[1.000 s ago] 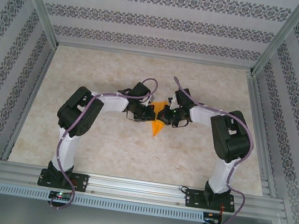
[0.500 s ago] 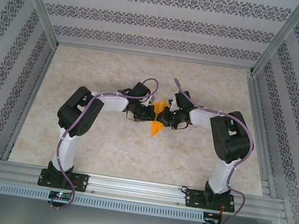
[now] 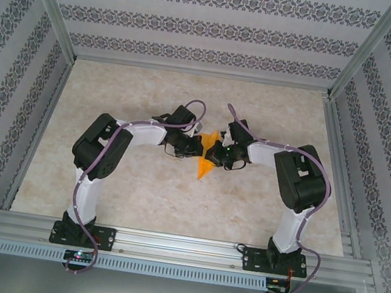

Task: Fold a paper plane with a square sheet of paper (pick it up from the middle)
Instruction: Fourth fold the wing at the center of the table.

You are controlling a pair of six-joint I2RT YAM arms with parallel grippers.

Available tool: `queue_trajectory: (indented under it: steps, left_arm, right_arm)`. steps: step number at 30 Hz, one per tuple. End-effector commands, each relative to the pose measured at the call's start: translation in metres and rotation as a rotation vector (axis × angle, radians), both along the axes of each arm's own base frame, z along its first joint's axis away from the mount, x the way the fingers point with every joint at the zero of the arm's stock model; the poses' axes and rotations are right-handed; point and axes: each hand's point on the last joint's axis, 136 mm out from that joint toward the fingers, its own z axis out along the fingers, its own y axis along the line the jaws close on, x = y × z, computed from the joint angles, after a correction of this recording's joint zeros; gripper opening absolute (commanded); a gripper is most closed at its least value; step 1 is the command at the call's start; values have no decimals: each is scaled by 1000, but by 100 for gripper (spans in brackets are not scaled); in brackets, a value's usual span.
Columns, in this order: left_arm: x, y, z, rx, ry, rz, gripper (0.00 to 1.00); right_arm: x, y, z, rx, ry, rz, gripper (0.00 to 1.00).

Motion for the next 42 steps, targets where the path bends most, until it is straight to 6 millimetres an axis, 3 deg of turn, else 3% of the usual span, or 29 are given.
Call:
queue_trajectory:
  steps: [1, 15, 20, 32, 42]
  left_arm:
    - [2, 3, 13, -18, 4, 39, 3]
    - [-10, 11, -12, 91, 30, 88, 0]
    - [-9, 4, -15, 67, 36, 66, 0]
    - [-17, 5, -43, 131, 69, -13, 0]
    - [-16, 5, -50, 136, 66, -23, 0]
  right_arm:
    - [-7, -9, -12, -42, 37, -7, 4]
    - [-8, -8, -10, -47, 36, -1, 4]
    - [-7, -5, -7, -39, 30, 5, 4]
    - [-6, 9, 17, 5, -3, 32, 4]
    - [-4, 12, 22, 53, -2, 6, 4]
